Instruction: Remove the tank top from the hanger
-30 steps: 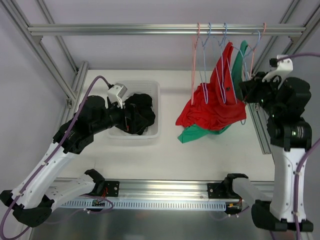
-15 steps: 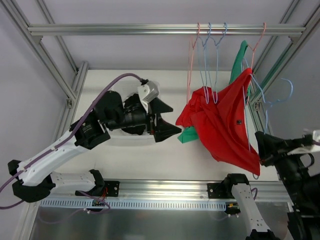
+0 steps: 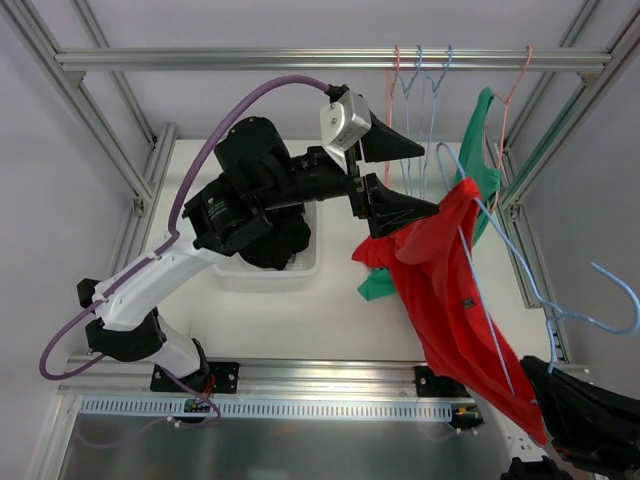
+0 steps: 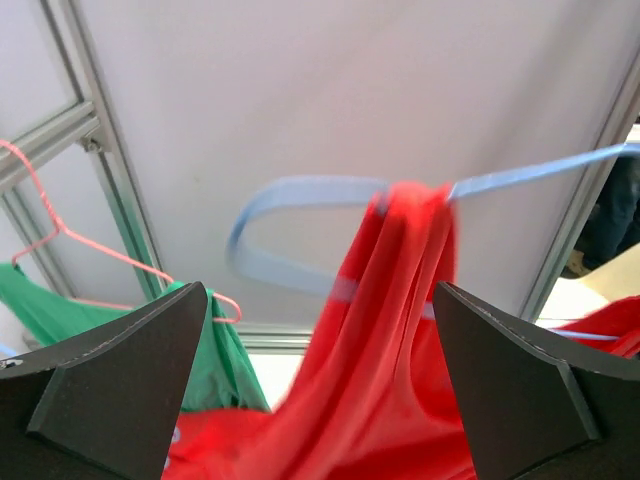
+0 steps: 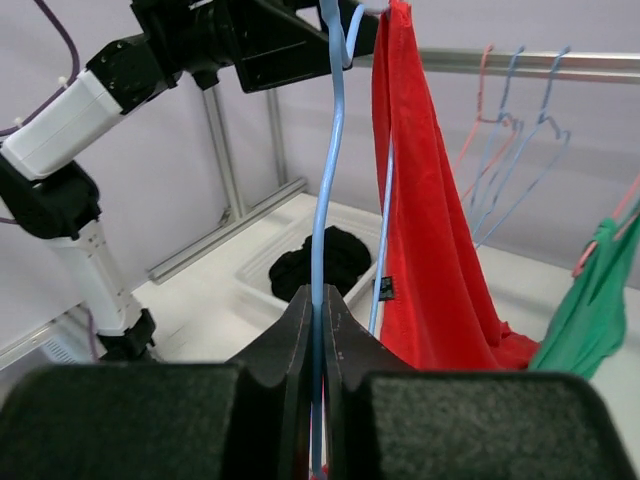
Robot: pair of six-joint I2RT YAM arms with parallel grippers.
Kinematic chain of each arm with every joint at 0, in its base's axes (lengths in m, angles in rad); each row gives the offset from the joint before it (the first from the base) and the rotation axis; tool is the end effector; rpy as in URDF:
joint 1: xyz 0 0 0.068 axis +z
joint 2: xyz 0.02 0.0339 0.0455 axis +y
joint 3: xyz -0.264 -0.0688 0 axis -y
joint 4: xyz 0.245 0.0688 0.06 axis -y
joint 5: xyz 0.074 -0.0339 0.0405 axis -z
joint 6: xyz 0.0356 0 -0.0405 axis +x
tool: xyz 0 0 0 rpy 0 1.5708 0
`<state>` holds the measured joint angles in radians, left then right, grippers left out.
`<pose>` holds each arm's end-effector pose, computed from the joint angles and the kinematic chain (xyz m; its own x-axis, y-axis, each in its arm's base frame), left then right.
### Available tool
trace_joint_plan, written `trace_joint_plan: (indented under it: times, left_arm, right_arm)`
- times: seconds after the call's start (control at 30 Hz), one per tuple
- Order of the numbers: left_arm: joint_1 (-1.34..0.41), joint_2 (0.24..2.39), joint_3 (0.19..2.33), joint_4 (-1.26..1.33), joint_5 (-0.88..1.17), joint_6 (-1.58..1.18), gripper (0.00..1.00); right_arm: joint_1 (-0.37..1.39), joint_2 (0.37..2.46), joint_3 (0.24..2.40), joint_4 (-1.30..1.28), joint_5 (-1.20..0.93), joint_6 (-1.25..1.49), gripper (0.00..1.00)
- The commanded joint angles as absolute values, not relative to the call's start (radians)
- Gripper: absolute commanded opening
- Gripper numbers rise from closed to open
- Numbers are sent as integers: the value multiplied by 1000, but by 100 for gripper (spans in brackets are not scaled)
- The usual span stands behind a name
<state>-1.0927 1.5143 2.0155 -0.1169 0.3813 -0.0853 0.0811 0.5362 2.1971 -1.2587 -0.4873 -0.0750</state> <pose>0.1218 -0.2639 0.5875 0.0881 -0.3419 -0.9356 0.9940 0.0919 0.0600 -0.1924 0.0011 0.5283 0.4266 -0.0318 -0.9039 -0.4704 0.8458 -0.2517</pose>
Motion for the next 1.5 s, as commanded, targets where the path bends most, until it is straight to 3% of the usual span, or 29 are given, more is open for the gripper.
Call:
trace_joint_plan:
  times: [0.0, 0.07, 0.1, 0.27, 0.3, 0.33, 0.4, 0.43, 0.5, 0.6, 0.73, 0.87, 1.13, 1.37, 1.47]
  left_arm:
    - [-1106, 1549, 2074, -75, 459, -12, 98]
    - [-1108, 1549, 2045, -74, 471, -9, 94]
    - [-1108, 1546, 2033, -74, 472, -3, 86]
    - [-1108, 1537, 1954, -61, 472, 18, 75]
    - [-1108, 1539, 1939, -61, 457, 20, 68]
    - [-1108, 1539, 1931, -60, 440, 20, 48]
    - [-1109, 1539, 1916, -58, 402, 28, 26]
    - [-1108, 1537, 1910, -57, 387, 29, 7]
    - [-1108, 1514, 1882, -57, 341, 34, 0]
    - [-1109, 1450, 1809, -52, 229, 22, 0]
    - [-1109, 1327, 1651, -34, -178, -39, 0]
    - [-1109, 1183, 1463, -25, -391, -92, 0]
    - [-1108, 1014, 1233, -21, -399, -150, 0]
    - [-1108, 1023, 1177, -11, -137, -178, 1]
    - [-1108, 1046, 1187, -8, -68, -187, 3]
  right_arm:
    - [89, 644, 2191, -1243, -584, -44, 0]
    - [87, 655, 2192, -1241, -595, -46, 0]
    - [89, 660, 2191, -1241, -603, -48, 0]
    - [89, 673, 2181, -1239, -604, -57, 0]
    - [89, 678, 2183, -1239, -612, -57, 0]
    - [87, 678, 2183, -1236, -614, -57, 0]
    - [89, 680, 2180, -1227, -624, -52, 0]
    - [89, 678, 2178, -1224, -621, -52, 0]
    - [89, 678, 2160, -1223, -595, -64, 0]
    - [87, 675, 2073, -1220, -587, -83, 0]
    - [89, 635, 1919, -1213, -597, -129, 0]
    - [89, 598, 1816, -1201, -604, -147, 0]
    - [87, 595, 1662, -1140, -632, -135, 0]
    - [89, 546, 1514, -852, -805, 24, 0]
    - [89, 552, 1534, -850, -781, 23, 0]
